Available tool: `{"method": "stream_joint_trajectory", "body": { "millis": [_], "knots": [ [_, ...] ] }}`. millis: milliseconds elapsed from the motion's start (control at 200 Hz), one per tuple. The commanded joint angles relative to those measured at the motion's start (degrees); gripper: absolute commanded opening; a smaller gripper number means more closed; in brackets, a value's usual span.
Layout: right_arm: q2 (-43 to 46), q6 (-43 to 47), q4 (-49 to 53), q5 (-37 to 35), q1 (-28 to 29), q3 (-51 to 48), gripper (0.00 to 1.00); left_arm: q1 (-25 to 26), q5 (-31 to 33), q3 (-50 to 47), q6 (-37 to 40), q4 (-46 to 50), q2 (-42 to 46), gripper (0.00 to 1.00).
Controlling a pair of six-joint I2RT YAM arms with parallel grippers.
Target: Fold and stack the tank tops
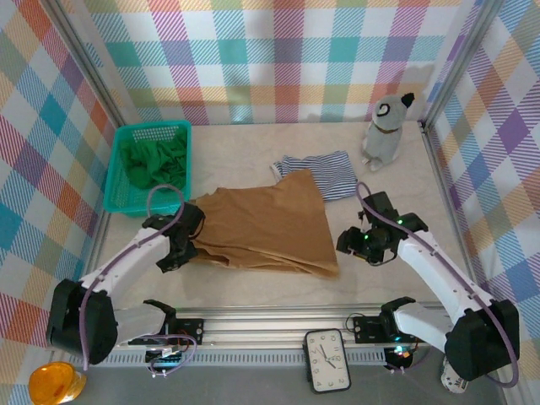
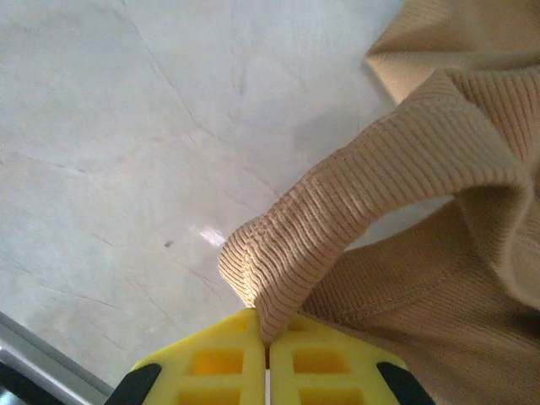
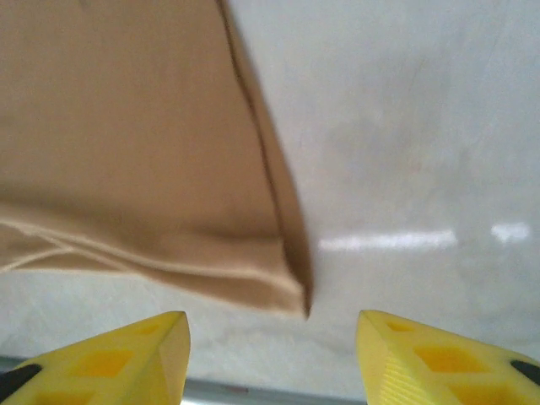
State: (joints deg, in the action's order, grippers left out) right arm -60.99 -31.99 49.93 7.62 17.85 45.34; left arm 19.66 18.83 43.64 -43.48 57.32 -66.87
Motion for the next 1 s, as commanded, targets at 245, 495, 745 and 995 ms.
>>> {"method": "stream_joint_trajectory", "body": {
  "millis": [245, 495, 745, 995],
  "knots": [
    [-22.12, 14.14, -21.90, -2.25, -6.77, 15.73, 0.60, 5.97, -5.98, 15.96, 1.60, 6.11, -3.00, 0.36],
    [-39.91, 25.33, -26.17, -3.19, -7.61, 27.36, 0.62, 13.23, -12.68, 30.88, 4.76, -8.52, -22.28, 0.41],
    [-54.03, 26.51, -23.29, 0.90, -7.77, 39.42, 0.62, 18.79, -16.27, 48.17, 9.38, -13.68, -48.31, 0.41],
    [-63.12, 26.05, -13.02, -1.93, -7.74, 49.47, 0.63, 21.02, -18.62, 36.93, 6.82, -17.15, -50.40, 0.41]
  ]
}}
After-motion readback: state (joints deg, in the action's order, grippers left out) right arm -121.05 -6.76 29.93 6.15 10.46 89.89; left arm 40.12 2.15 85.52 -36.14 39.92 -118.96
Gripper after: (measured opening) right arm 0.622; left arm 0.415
